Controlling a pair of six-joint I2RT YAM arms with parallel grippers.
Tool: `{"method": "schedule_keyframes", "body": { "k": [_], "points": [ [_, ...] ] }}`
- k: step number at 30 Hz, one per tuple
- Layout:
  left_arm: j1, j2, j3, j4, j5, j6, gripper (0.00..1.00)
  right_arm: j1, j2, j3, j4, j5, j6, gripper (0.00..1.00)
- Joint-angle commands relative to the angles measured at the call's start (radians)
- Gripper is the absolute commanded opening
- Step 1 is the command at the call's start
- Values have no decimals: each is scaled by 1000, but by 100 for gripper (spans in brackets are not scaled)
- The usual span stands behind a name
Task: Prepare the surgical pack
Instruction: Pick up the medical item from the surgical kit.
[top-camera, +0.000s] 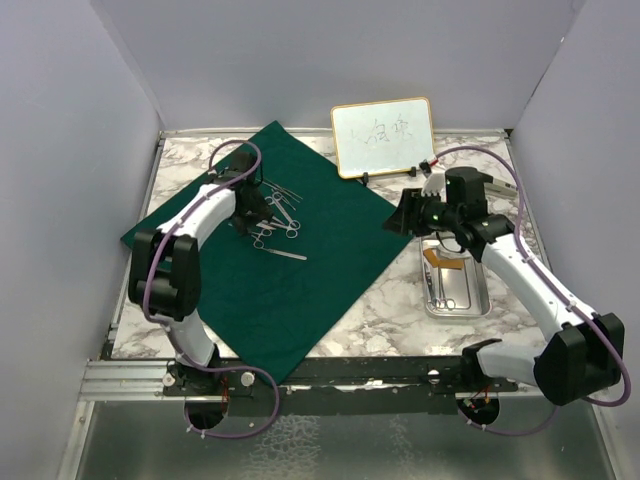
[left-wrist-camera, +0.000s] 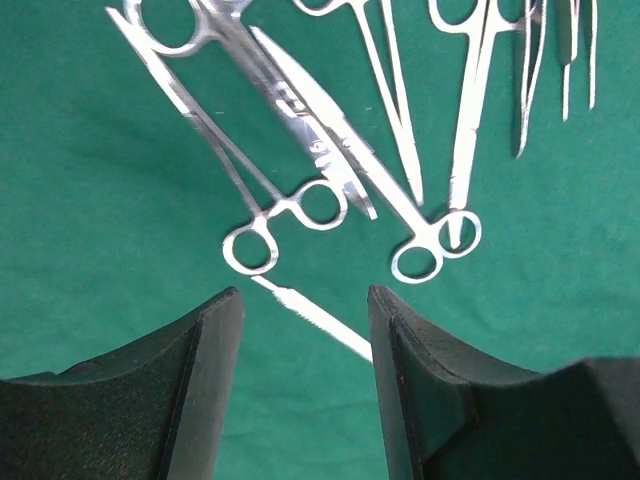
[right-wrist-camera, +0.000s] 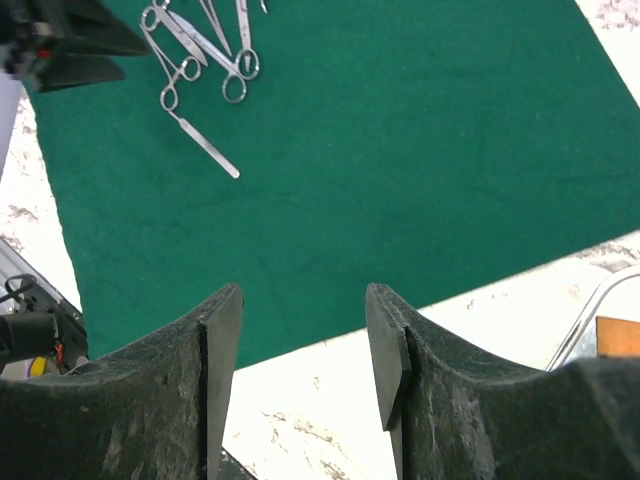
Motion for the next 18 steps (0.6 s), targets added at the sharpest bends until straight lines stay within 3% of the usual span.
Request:
{"method": "schedule_keyframes", "body": {
  "k": [1, 9, 18],
  "points": [
    [-44, 110, 121, -80, -42, -240, 56, 4, -51, -30, 92, -45, -32, 52],
    [-110, 303, 352, -206, -45, -483, 56, 5, -67, -57, 103, -32, -46, 52],
    [-108, 351, 352, -221, -78, -595, 43, 5, -67, -68, 111, -25, -49, 52]
  ]
}}
